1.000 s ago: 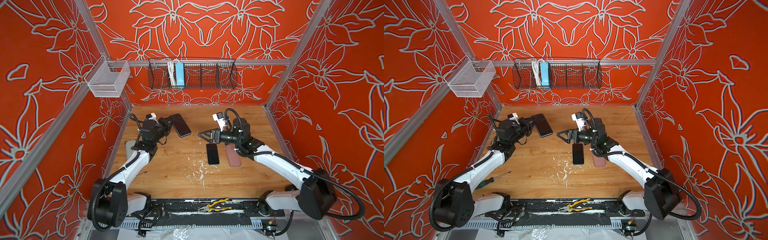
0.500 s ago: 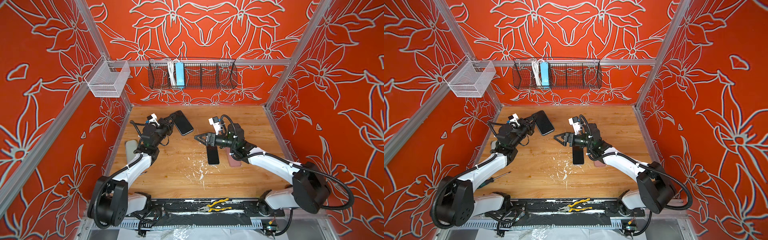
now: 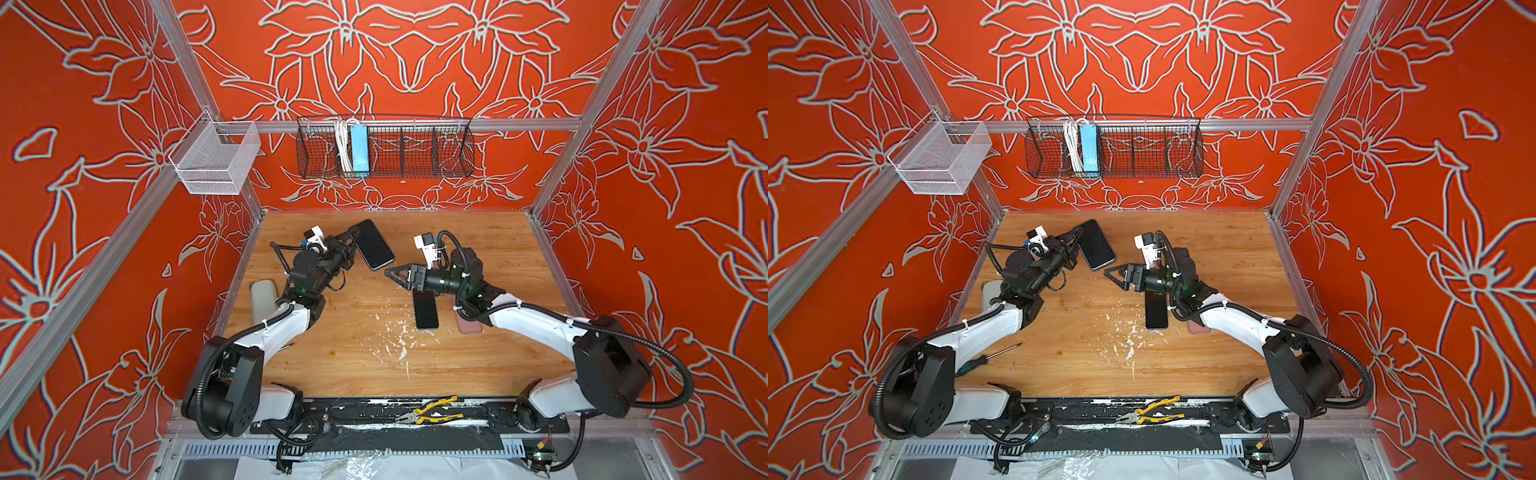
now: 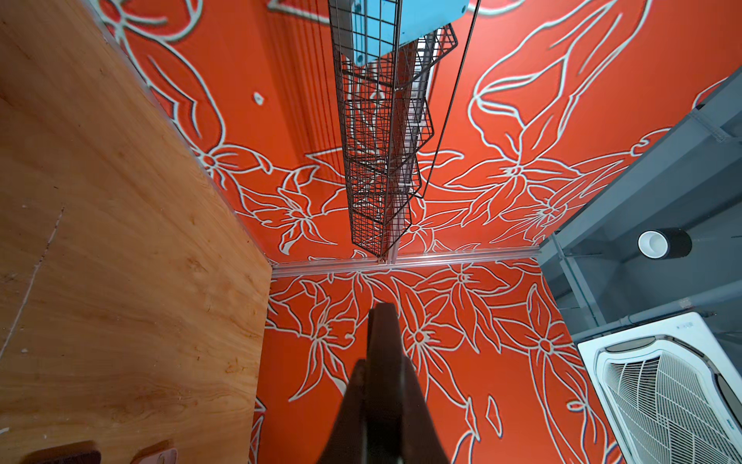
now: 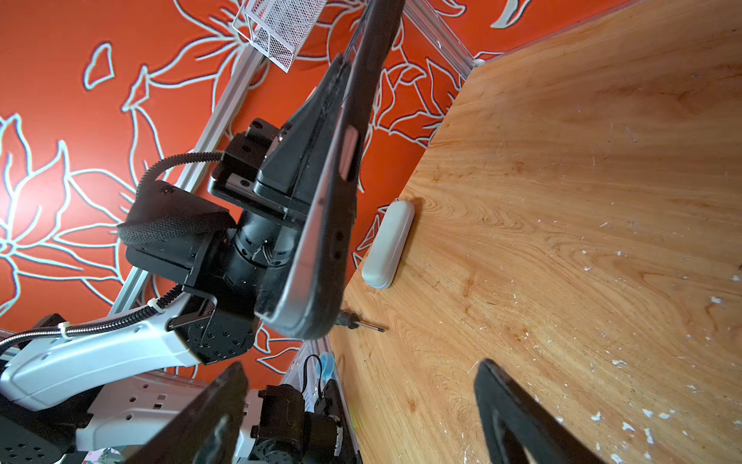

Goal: Take the phone out of the phone case
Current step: Remove the phone case from the phone.

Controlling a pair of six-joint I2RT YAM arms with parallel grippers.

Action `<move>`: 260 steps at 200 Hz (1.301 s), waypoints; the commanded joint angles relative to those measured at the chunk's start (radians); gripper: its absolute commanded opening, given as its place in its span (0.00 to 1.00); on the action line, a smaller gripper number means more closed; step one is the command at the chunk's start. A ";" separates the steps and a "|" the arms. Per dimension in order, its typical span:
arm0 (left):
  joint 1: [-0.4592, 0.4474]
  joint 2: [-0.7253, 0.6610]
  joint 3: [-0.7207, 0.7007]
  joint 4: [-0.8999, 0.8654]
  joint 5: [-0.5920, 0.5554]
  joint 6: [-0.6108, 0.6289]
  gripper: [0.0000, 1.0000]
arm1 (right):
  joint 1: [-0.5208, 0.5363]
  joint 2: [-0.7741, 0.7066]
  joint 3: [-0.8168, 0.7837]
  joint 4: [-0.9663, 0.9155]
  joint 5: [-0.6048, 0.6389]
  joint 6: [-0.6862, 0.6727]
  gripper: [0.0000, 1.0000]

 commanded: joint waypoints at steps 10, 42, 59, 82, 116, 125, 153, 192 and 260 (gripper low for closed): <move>-0.012 0.003 0.020 0.105 0.006 -0.030 0.00 | 0.006 0.018 0.038 0.058 0.020 0.028 0.89; -0.015 0.012 0.021 0.127 0.010 -0.039 0.00 | 0.005 0.025 0.039 0.086 0.024 0.045 0.88; -0.017 0.014 0.022 0.135 0.008 -0.045 0.00 | 0.003 0.028 0.036 0.102 0.029 0.054 0.87; -0.019 0.016 0.024 0.146 0.011 -0.056 0.00 | 0.002 0.035 0.033 0.119 0.033 0.065 0.87; -0.023 0.016 0.021 0.161 0.014 -0.071 0.00 | 0.000 0.040 0.029 0.133 0.042 0.073 0.86; -0.024 0.015 0.021 0.165 0.012 -0.074 0.00 | 0.000 0.045 0.029 0.137 0.043 0.075 0.86; -0.030 0.014 0.026 0.177 0.015 -0.085 0.00 | -0.001 0.059 0.019 0.158 0.049 0.087 0.85; -0.045 0.009 0.035 0.185 0.015 -0.098 0.00 | -0.008 0.074 0.003 0.194 0.056 0.106 0.83; -0.067 0.015 0.056 0.210 0.017 -0.129 0.00 | -0.027 0.076 -0.037 0.216 0.079 0.115 0.81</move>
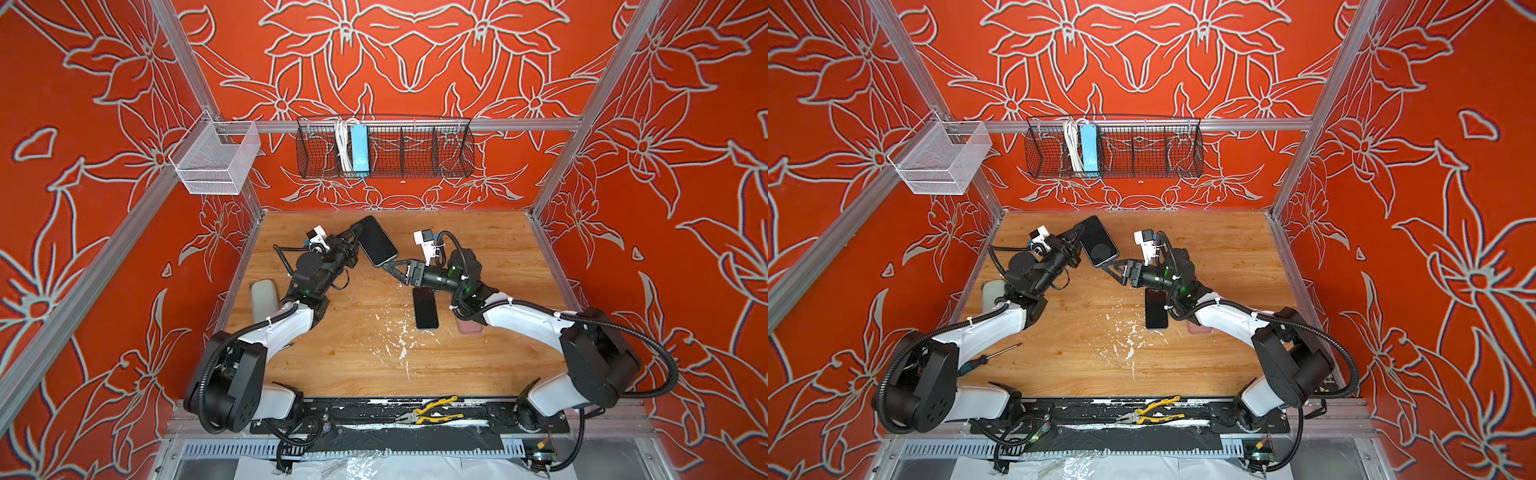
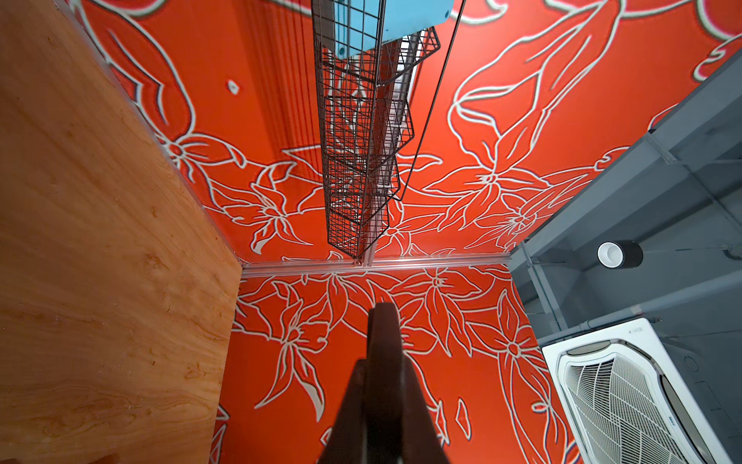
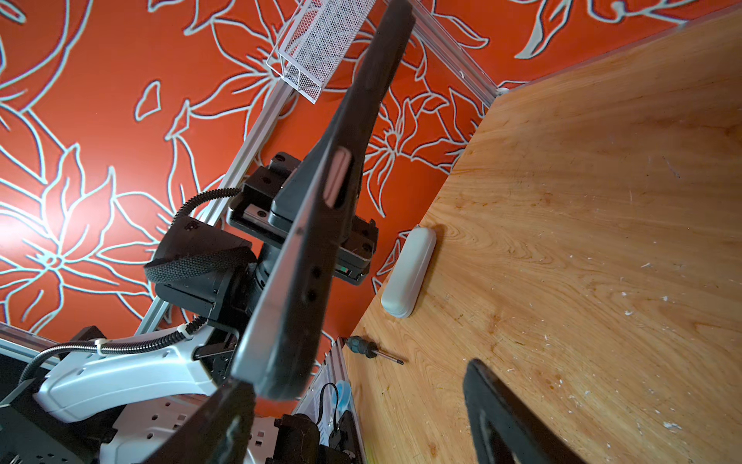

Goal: Take the phone out of the phone case
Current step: Remove the phone case from the phone.

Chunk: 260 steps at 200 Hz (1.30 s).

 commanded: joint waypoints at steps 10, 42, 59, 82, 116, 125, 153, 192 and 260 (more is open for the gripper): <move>-0.034 -0.009 0.055 0.127 0.055 -0.049 0.00 | -0.023 0.016 -0.031 0.014 0.063 0.034 0.80; -0.039 -0.012 0.058 0.131 0.053 -0.056 0.00 | -0.032 0.021 -0.048 0.016 0.078 0.038 0.79; -0.041 -0.014 0.061 0.137 0.051 -0.059 0.00 | -0.034 0.023 -0.054 0.020 0.082 0.041 0.79; -0.043 -0.015 0.071 0.142 0.053 -0.058 0.00 | -0.037 0.029 -0.063 0.022 0.089 0.040 0.78; -0.047 -0.007 0.084 0.157 0.058 -0.066 0.00 | -0.041 0.033 -0.077 0.036 0.097 0.044 0.77; -0.049 -0.003 0.084 0.170 0.055 -0.070 0.00 | -0.041 0.032 -0.080 0.036 0.099 0.045 0.77; -0.050 0.006 0.085 0.189 0.055 -0.083 0.00 | -0.044 0.033 -0.084 0.043 0.104 0.047 0.76; -0.052 0.011 0.079 0.191 0.062 -0.070 0.00 | -0.047 0.027 -0.082 0.048 0.102 0.049 0.76; -0.051 0.055 0.091 0.202 0.064 -0.029 0.00 | -0.048 -0.075 -0.075 -0.048 0.072 -0.032 0.75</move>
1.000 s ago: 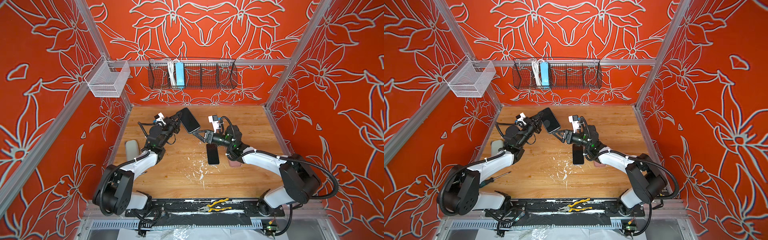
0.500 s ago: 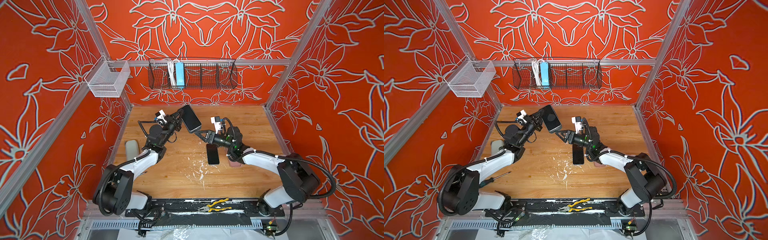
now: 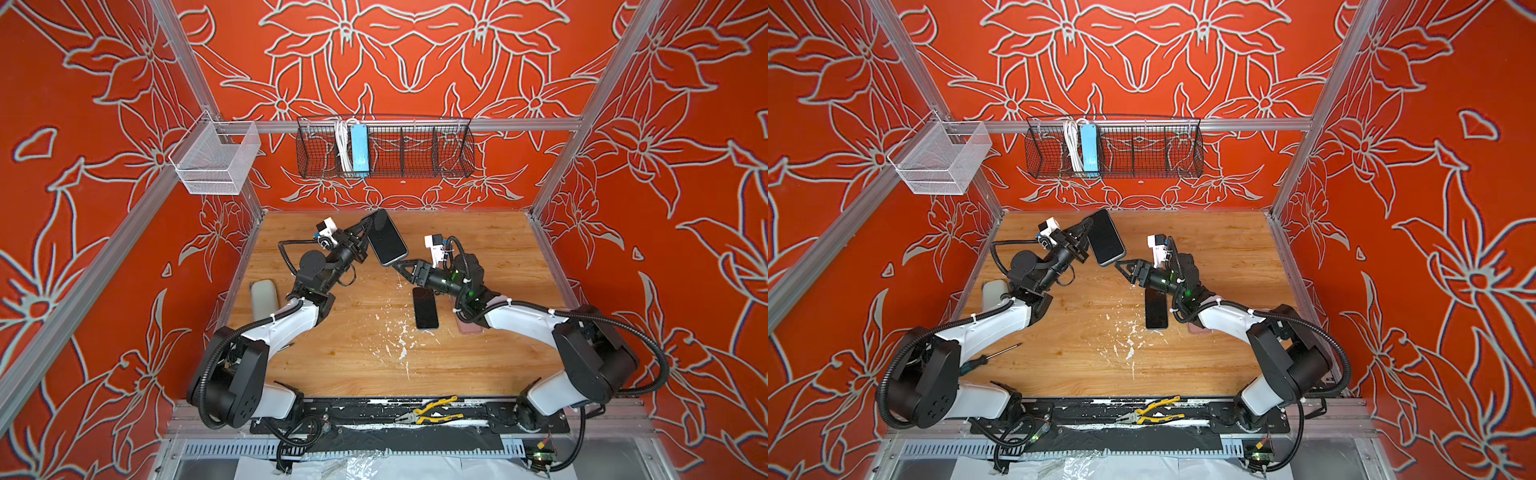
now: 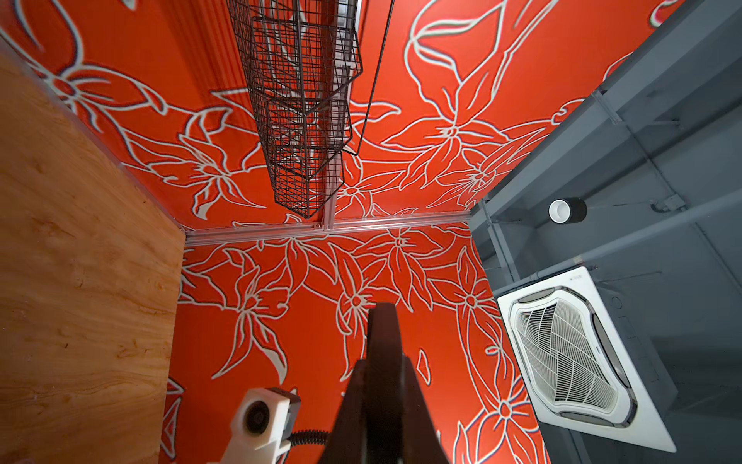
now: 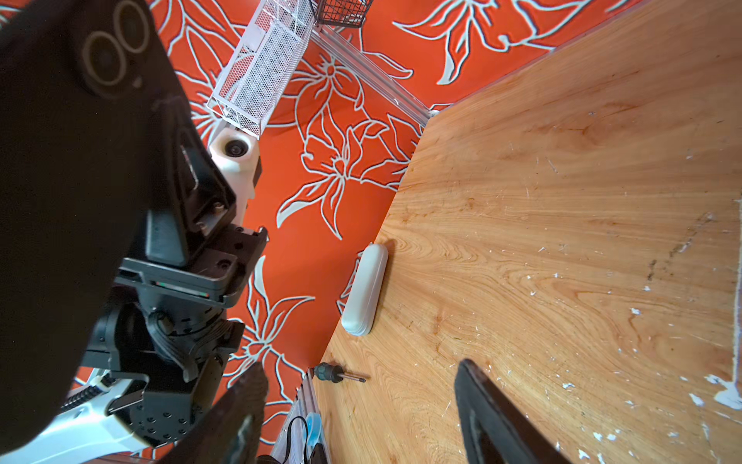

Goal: Take the phone out of the phone case
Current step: Remove the phone case from the phone.

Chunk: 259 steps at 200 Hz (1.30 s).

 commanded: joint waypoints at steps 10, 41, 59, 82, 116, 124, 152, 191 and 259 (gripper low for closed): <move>0.000 0.034 0.047 0.105 0.016 0.012 0.00 | -0.003 -0.106 0.006 -0.090 -0.024 -0.082 0.75; 0.008 0.078 0.062 0.120 0.022 0.026 0.00 | -0.003 -0.187 0.025 -0.182 -0.072 -0.162 0.76; 0.009 0.095 0.064 0.126 0.021 0.026 0.00 | -0.003 -0.210 0.041 -0.224 -0.100 -0.183 0.76; 0.008 0.113 0.073 0.134 0.023 0.025 0.00 | -0.004 -0.220 0.048 -0.239 -0.116 -0.193 0.76; 0.008 0.123 0.085 0.138 0.039 0.013 0.00 | -0.007 -0.212 0.051 -0.233 -0.108 -0.191 0.76; 0.009 0.120 0.082 0.138 0.039 0.014 0.00 | -0.009 -0.207 0.052 -0.232 -0.105 -0.191 0.76; 0.006 0.107 0.064 0.139 0.036 0.013 0.00 | -0.015 -0.191 0.054 -0.197 -0.105 -0.174 0.76; 0.005 0.092 0.045 0.139 0.030 0.015 0.00 | -0.018 -0.173 0.071 -0.185 -0.108 -0.168 0.76; 0.005 0.079 0.042 0.142 0.036 0.010 0.00 | -0.023 -0.163 0.074 -0.182 -0.092 -0.161 0.76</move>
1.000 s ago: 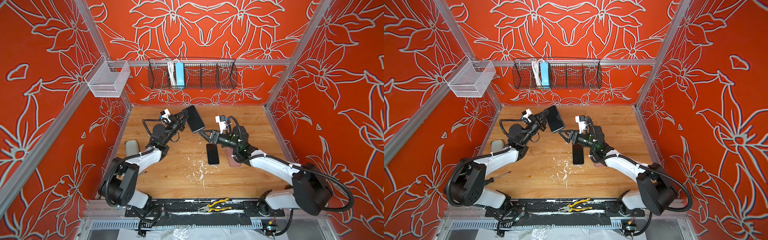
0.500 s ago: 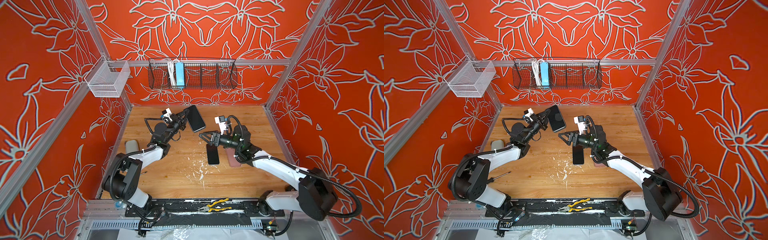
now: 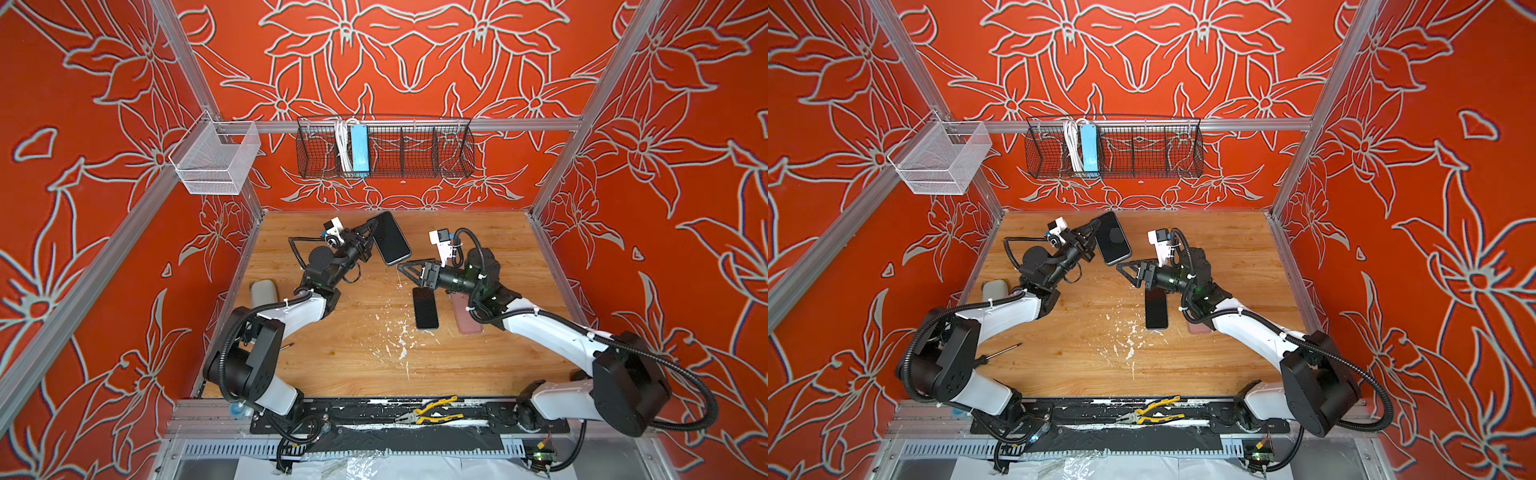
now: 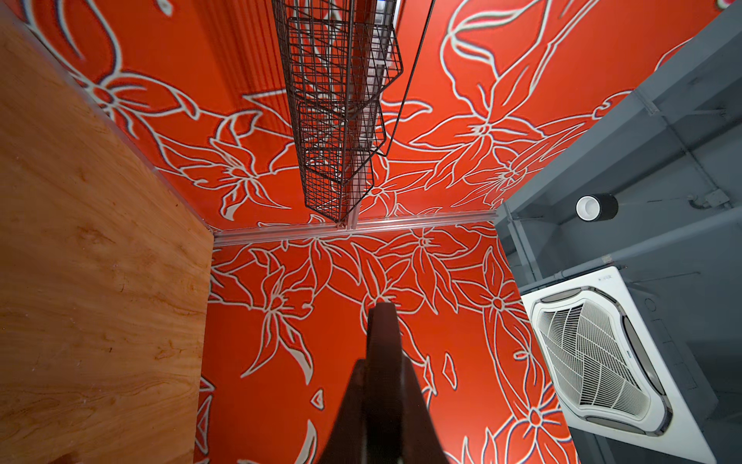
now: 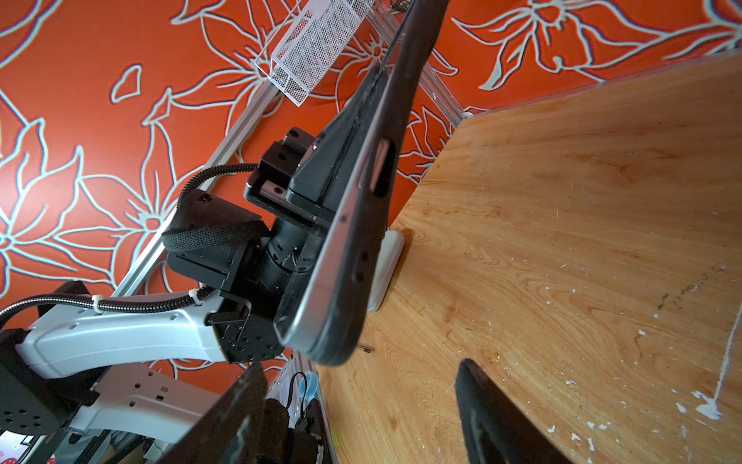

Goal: Take the phone out of the phone case
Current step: Remove the phone case from the phone.

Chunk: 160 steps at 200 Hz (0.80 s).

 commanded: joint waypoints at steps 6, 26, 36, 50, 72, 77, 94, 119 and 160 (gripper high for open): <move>0.003 -0.046 0.002 0.096 0.014 -0.020 0.00 | -0.008 0.015 0.033 0.033 0.004 0.011 0.76; 0.001 -0.053 0.002 0.094 0.013 -0.020 0.00 | -0.010 0.020 0.029 0.039 0.011 0.017 0.76; 0.000 -0.059 -0.001 0.094 0.014 -0.022 0.00 | -0.012 0.022 0.027 0.048 0.012 0.022 0.76; -0.002 -0.064 -0.003 0.092 0.015 -0.019 0.00 | -0.016 0.025 0.029 0.055 0.011 0.025 0.76; -0.003 -0.071 -0.010 0.090 0.013 -0.013 0.00 | -0.016 0.025 0.033 0.058 0.009 0.025 0.76; -0.003 -0.070 -0.011 0.088 0.012 -0.013 0.00 | -0.017 0.025 0.032 0.060 0.008 0.026 0.76; -0.004 -0.069 -0.011 0.088 0.012 -0.011 0.00 | -0.018 0.021 0.032 0.065 0.001 0.026 0.76; -0.004 -0.060 -0.010 0.087 0.011 -0.006 0.00 | -0.019 0.014 0.031 0.077 -0.018 0.020 0.76; -0.004 -0.053 -0.004 0.087 0.013 -0.001 0.00 | -0.020 0.000 0.027 0.074 -0.022 0.010 0.76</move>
